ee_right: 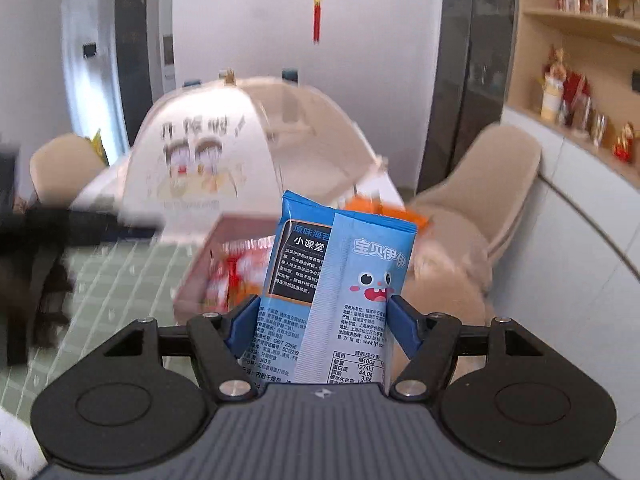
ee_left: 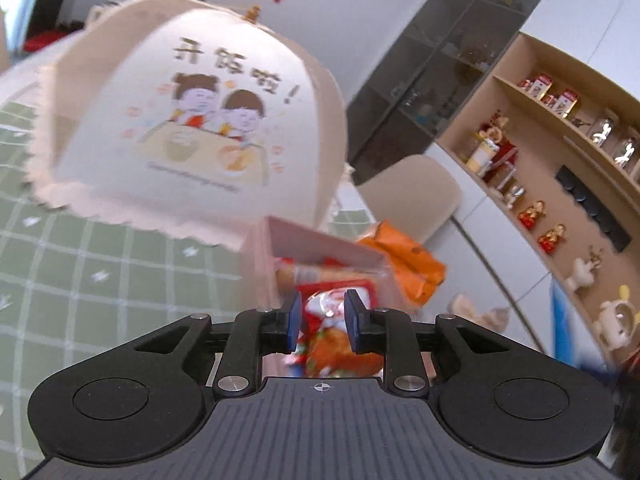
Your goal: Organize snacks
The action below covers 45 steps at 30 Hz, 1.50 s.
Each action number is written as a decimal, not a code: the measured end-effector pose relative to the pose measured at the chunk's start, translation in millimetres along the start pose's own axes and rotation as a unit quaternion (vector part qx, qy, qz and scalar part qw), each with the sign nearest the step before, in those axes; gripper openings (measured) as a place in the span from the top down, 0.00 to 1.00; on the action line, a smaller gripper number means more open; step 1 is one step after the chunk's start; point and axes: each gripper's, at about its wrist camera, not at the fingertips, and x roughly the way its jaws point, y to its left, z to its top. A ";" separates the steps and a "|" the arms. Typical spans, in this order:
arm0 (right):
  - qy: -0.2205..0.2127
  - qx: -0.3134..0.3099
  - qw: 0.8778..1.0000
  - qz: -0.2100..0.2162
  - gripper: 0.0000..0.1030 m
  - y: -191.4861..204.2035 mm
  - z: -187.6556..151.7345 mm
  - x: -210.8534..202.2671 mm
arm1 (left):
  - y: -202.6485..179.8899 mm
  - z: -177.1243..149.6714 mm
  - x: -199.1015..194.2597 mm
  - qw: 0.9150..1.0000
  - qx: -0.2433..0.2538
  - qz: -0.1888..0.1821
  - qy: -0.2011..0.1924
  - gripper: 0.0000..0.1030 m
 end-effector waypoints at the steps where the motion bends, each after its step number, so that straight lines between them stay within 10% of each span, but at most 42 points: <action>1: -0.009 -0.004 1.000 0.004 0.32 3.0 11.6 8.3 | 3.1 -5.7 -7.0 1.000 -0.006 0.006 -0.002 0.75; 9: 0.076 0.038 0.994 0.069 0.22 28.7 53.4 153.9 | 10.7 -47.0 -24.5 0.999 0.014 0.036 0.038 0.75; 22: 0.082 0.010 0.995 0.060 0.22 30.8 -29.7 118.3 | 34.6 -98.2 -40.6 0.989 0.063 0.111 0.081 0.75; 34: 0.079 0.023 0.996 -0.015 0.14 24.9 36.4 235.5 | -8.4 -80.1 -45.9 0.992 0.081 0.053 0.077 0.75; 45: 0.107 -0.045 0.992 0.049 0.50 71.5 18.7 235.2 | 31.6 -81.7 -58.5 0.993 0.015 0.086 0.081 0.75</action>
